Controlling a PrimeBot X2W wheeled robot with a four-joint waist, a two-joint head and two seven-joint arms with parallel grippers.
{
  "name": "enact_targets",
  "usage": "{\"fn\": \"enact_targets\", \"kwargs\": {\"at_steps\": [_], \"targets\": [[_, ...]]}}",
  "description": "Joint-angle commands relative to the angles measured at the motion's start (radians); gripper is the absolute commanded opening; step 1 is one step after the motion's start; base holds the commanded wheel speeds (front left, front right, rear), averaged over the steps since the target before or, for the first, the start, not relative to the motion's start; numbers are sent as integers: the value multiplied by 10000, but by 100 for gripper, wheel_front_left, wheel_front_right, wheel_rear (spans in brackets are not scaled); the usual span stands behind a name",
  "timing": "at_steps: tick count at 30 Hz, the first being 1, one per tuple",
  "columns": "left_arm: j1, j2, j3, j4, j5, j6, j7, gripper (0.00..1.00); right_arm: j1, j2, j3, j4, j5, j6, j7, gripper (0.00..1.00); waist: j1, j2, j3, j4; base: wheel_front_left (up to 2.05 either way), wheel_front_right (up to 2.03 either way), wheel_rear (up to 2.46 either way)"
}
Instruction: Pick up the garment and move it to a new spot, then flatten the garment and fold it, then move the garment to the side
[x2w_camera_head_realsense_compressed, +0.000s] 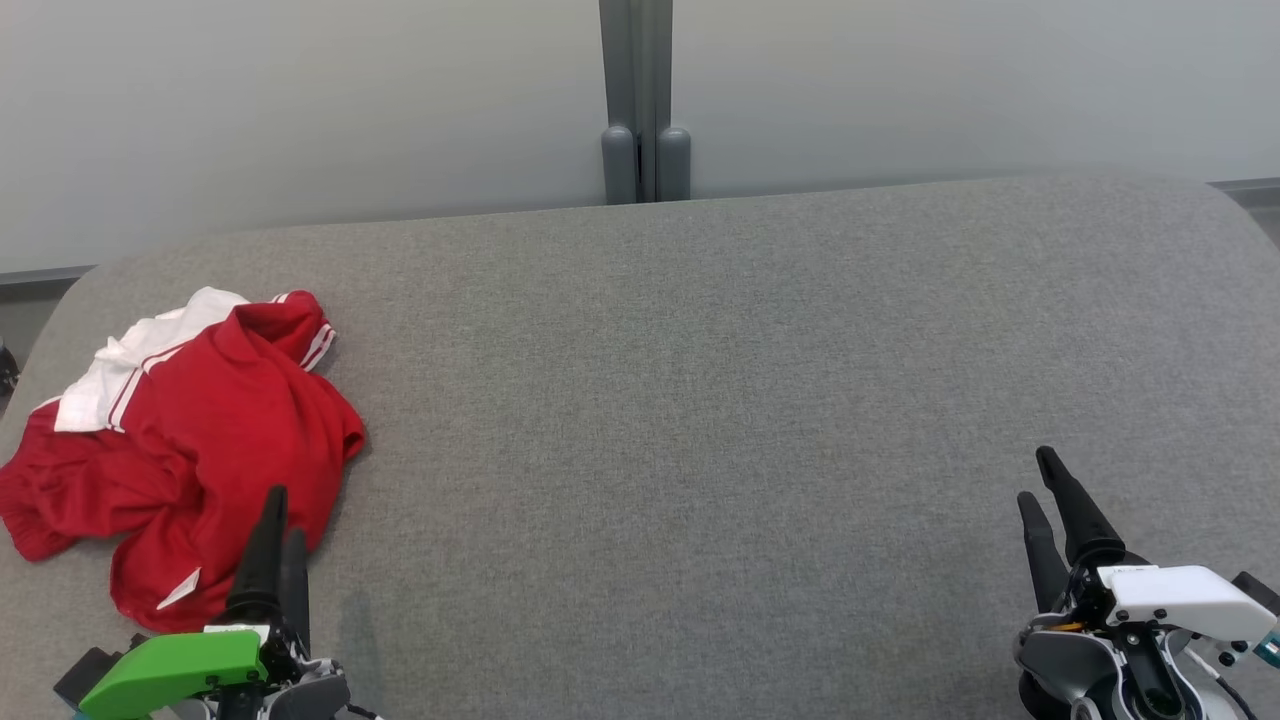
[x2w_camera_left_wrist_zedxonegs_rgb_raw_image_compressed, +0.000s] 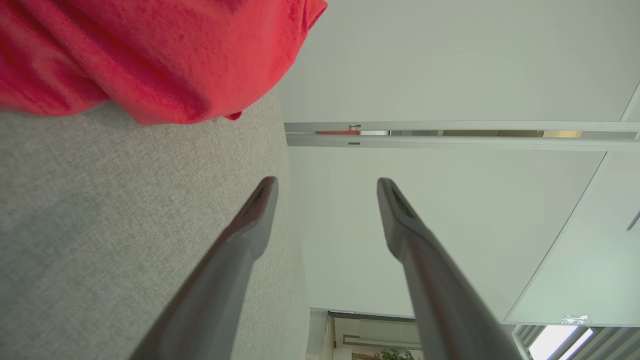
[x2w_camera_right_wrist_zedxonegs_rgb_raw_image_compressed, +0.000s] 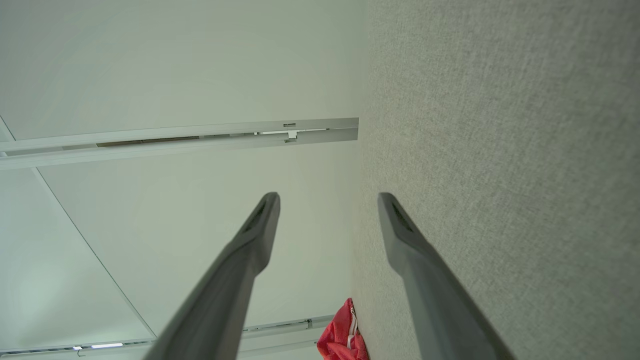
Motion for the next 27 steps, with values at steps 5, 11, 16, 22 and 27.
{"fn": "enact_targets", "kwargs": {"at_steps": [5,11,16,22,27], "targets": [[-124,60,32,-281,367,-13,-314,100,-145,-63,-108,-285,-779,34,-330,100,0,0,28,-19,0,0,0],[-167,70,184,-491,1234,-16,-583,100,-264,-73,-198,-487,-1896,36,-599,100,0,0,81,-43,0,0,0],[-232,79,366,-776,1788,-19,-797,100,-367,-80,-109,-899,-3340,37,-816,100,0,0,124,-59,0,0,0],[-288,88,410,-1438,2846,-22,-1038,100,-479,-90,9,-1501,-5253,39,-1053,100,0,0,155,-43,0,0,0],[-251,95,334,-1811,3829,158,-1220,100,-504,-96,230,-2017,-6793,40,-1237,100,0,0,164,-25,0,0,0]]}}
